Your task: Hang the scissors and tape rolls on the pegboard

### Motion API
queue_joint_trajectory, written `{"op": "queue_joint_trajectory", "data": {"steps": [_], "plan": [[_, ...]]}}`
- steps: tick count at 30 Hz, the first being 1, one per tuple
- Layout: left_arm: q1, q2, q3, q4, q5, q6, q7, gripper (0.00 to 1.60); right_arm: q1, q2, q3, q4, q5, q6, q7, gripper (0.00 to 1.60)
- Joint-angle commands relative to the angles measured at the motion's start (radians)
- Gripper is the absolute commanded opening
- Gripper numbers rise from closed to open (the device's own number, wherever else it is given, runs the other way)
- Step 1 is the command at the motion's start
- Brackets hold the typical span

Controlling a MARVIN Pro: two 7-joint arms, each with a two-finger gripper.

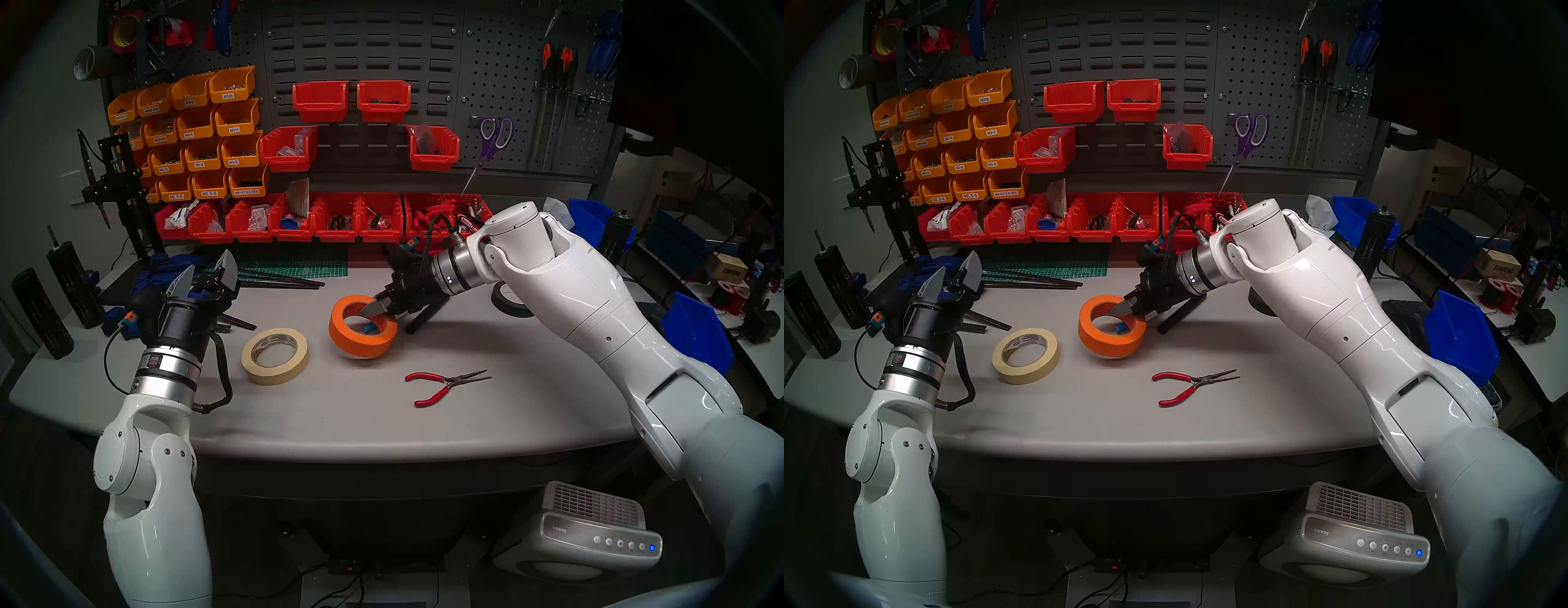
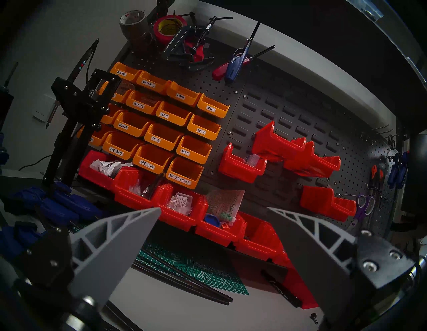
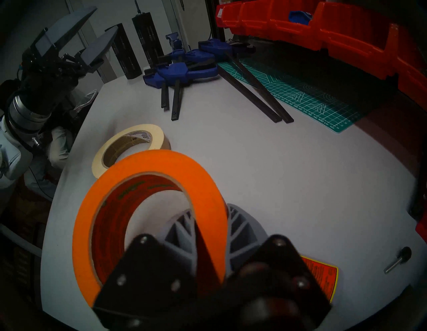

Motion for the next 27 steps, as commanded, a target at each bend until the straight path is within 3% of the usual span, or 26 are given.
{"op": "queue_joint_trajectory", "data": {"steps": [1, 14, 23, 27], "plan": [[-0.014, 0.003, 0.008, -0.037, -0.002, -0.010, -0.009, 1.60, 0.035, 0.029, 0.091, -0.066, 0.028, -0.035, -0.008, 0.00], [-0.010, 0.009, 0.030, -0.044, 0.004, -0.008, -0.010, 1.60, -0.055, 0.101, 0.243, -0.212, 0.070, -0.068, -0.084, 0.00], [-0.006, 0.013, 0.036, -0.047, 0.005, -0.010, -0.008, 1.60, -0.128, 0.133, 0.344, -0.296, 0.060, -0.128, -0.191, 0.00], [-0.004, 0.013, 0.040, -0.049, 0.005, -0.011, -0.007, 1.60, -0.195, 0.125, 0.419, -0.336, 0.061, -0.193, -0.279, 0.00]]}}
